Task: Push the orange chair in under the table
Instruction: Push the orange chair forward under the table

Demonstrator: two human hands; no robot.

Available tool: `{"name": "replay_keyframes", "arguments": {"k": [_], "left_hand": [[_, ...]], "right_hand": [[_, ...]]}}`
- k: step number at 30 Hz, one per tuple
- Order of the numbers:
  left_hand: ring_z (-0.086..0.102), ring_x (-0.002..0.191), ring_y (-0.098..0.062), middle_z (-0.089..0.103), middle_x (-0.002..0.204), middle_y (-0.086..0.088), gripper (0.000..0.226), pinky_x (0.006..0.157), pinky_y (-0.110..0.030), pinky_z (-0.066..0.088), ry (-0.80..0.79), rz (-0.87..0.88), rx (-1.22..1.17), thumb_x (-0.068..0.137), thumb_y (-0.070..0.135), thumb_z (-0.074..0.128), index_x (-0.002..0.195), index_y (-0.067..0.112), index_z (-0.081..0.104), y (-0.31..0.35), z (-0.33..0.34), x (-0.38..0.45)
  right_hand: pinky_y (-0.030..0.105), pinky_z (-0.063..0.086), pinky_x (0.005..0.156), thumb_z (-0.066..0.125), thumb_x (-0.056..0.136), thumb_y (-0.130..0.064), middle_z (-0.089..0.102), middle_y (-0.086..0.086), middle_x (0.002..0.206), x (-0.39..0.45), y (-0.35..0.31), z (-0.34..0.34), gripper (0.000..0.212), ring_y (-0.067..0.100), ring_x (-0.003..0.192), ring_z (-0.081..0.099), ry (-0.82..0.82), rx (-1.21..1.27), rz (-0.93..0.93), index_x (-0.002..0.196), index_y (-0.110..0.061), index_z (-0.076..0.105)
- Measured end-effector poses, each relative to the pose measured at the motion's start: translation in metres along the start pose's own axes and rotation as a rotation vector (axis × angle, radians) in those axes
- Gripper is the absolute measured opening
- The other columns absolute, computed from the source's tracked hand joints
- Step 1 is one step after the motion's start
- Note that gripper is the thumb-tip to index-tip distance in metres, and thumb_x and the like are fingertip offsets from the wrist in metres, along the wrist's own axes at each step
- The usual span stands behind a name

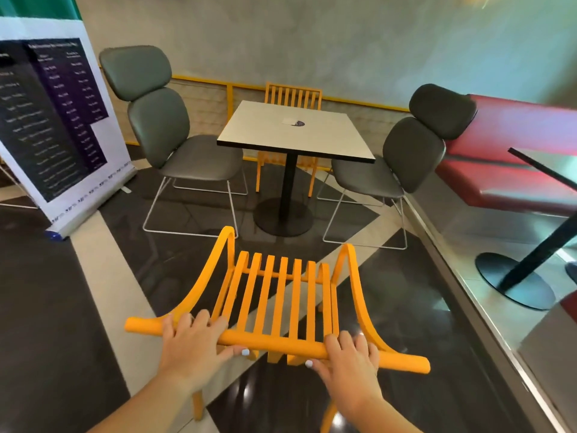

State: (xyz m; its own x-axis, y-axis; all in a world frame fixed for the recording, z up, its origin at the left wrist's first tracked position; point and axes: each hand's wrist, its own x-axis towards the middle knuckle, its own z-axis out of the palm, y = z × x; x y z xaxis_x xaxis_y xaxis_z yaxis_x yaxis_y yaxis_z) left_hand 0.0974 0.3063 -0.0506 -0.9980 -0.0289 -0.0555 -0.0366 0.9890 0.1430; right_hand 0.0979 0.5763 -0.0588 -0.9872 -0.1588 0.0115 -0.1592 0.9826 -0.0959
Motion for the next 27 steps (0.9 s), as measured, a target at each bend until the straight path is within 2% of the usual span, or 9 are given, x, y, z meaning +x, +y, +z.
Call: {"name": "replay_keyframes", "arguments": {"k": [4, 8, 12, 16, 20, 23, 27], "left_hand": [[0.04, 0.1, -0.014, 0.044, 0.092, 0.014, 0.048, 0.104, -0.051, 0.022, -0.006, -0.004, -0.064, 0.071, 0.081, 0.033, 0.094, 0.042, 0.047, 0.002, -0.005, 0.023], [0.04, 0.107, -0.017, 0.043, 0.095, 0.012, 0.047, 0.107, -0.056, 0.016, -0.002, -0.006, -0.066, 0.074, 0.078, 0.035, 0.101, 0.041, 0.049, 0.006, -0.008, 0.064], [0.042, 0.102, -0.016, 0.045, 0.094, 0.012, 0.042, 0.106, -0.05, 0.023, 0.029, 0.061, -0.055, 0.081, 0.07, 0.035, 0.108, 0.041, 0.049, 0.002, -0.006, 0.112], [0.046, 0.095, -0.017, 0.054, 0.098, 0.009, 0.037, 0.097, -0.042, 0.033, 0.117, 0.15, -0.047, 0.086, 0.059, 0.042, 0.116, 0.038, 0.052, -0.012, -0.006, 0.17], [0.043, 0.096, -0.013, 0.05, 0.098, 0.012, 0.036, 0.096, -0.038, 0.032, 0.089, 0.164, -0.06, 0.087, 0.061, 0.039, 0.115, 0.041, 0.049, -0.027, -0.014, 0.228], [0.042, 0.097, -0.012, 0.049, 0.099, 0.012, 0.035, 0.097, -0.039, 0.032, 0.07, 0.167, -0.06, 0.087, 0.061, 0.038, 0.114, 0.042, 0.048, -0.036, -0.018, 0.27], [0.041, 0.103, -0.014, 0.049, 0.106, 0.011, 0.035, 0.1, -0.041, 0.031, 0.022, 0.166, -0.062, 0.088, 0.06, 0.037, 0.117, 0.042, 0.045, -0.042, -0.023, 0.327]], "right_hand": [[0.041, 0.03, 0.091, 0.04, 0.084, -0.063, 0.043, -0.011, 0.094, 0.027, 0.012, 0.0, 0.034, 0.018, 0.094, 0.038, -0.005, 0.035, -0.027, 0.102, -0.034, 0.046], [0.039, 0.031, 0.089, 0.039, 0.087, -0.059, 0.036, -0.01, 0.092, 0.074, 0.019, -0.01, 0.031, 0.017, 0.09, 0.035, -0.04, 0.011, -0.073, 0.102, -0.032, 0.043], [0.038, 0.032, 0.087, 0.038, 0.089, -0.056, 0.04, -0.008, 0.094, 0.124, 0.016, -0.008, 0.028, 0.017, 0.086, 0.034, -0.021, -0.012, -0.071, 0.101, -0.031, 0.042], [0.037, 0.032, 0.088, 0.039, 0.09, -0.052, 0.047, -0.005, 0.1, 0.181, 0.004, -0.001, 0.027, 0.016, 0.088, 0.034, 0.015, -0.012, -0.047, 0.104, -0.03, 0.044], [0.038, 0.032, 0.09, 0.04, 0.09, -0.053, 0.047, -0.005, 0.103, 0.238, -0.001, 0.002, 0.027, 0.016, 0.09, 0.033, 0.013, 0.007, -0.032, 0.106, -0.032, 0.043], [0.037, 0.031, 0.088, 0.04, 0.09, -0.053, 0.042, -0.007, 0.1, 0.279, -0.003, 0.003, 0.026, 0.014, 0.087, 0.029, 0.006, 0.034, -0.032, 0.108, -0.034, 0.043], [0.038, 0.029, 0.09, 0.04, 0.091, -0.051, 0.039, -0.007, 0.096, 0.332, -0.003, 0.005, 0.023, 0.015, 0.088, 0.031, 0.031, 0.044, -0.018, 0.105, -0.034, 0.044]]}}
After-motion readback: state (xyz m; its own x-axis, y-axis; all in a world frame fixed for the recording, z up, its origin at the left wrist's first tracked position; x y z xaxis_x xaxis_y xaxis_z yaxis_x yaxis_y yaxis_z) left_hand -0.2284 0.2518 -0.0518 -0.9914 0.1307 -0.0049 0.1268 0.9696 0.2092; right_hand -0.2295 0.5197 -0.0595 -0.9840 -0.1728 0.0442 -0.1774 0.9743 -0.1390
